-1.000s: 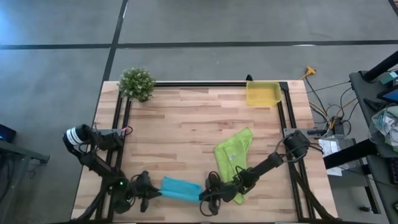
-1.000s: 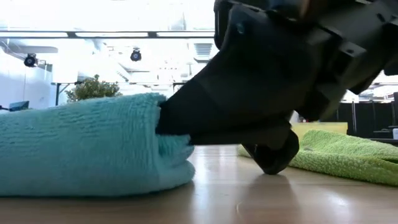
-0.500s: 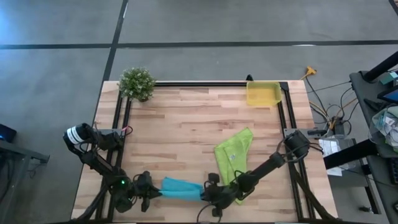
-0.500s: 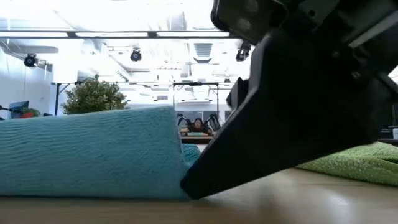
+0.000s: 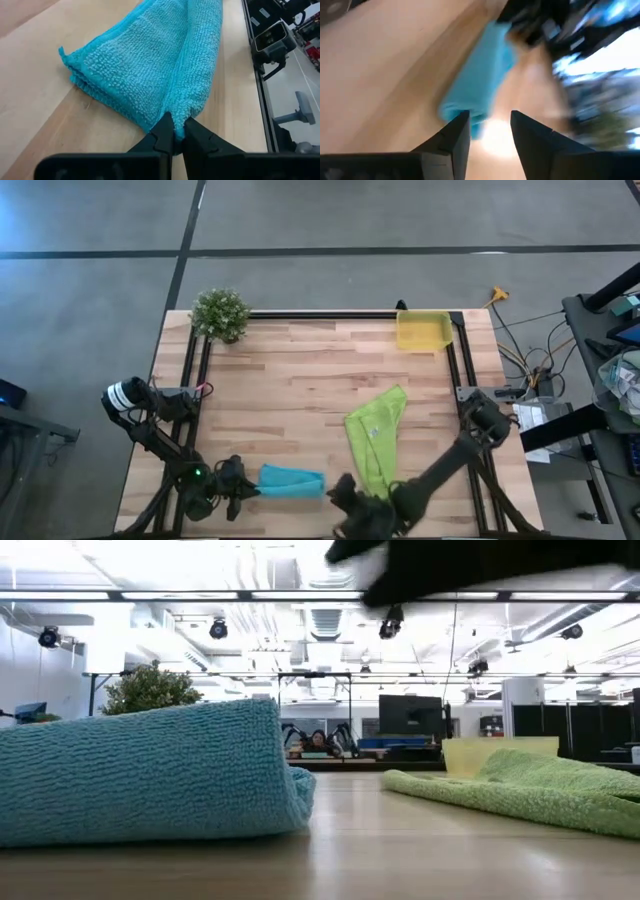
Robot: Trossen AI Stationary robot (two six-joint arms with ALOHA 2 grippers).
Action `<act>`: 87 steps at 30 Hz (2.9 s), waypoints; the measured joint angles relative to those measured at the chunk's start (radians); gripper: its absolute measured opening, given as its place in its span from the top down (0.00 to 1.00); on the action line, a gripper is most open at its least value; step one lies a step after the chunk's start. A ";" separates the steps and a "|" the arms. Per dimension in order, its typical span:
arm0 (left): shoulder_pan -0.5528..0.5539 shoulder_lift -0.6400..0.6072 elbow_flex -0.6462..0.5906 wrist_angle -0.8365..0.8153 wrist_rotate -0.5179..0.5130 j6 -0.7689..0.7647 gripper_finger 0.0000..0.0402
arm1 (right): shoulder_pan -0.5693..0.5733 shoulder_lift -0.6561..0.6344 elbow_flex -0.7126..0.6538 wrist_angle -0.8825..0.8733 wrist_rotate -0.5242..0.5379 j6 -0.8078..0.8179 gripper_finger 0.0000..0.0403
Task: Roll microfiber towels into tight, uniform cylinder then place into a basket
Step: Roll the blue microfiber towel
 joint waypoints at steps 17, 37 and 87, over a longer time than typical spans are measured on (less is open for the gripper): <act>0.105 -0.157 -0.012 -0.057 0.236 -0.006 0.98 | -0.025 0.201 0.083 0.018 0.188 -0.761 0.66; 0.145 -0.179 -0.046 -0.044 0.296 -0.163 0.98 | -0.073 0.203 0.091 0.064 0.063 -0.947 0.75; 0.167 -0.181 -0.023 -0.033 0.338 -0.034 0.98 | -0.432 -0.103 -0.428 0.646 -1.044 0.321 0.98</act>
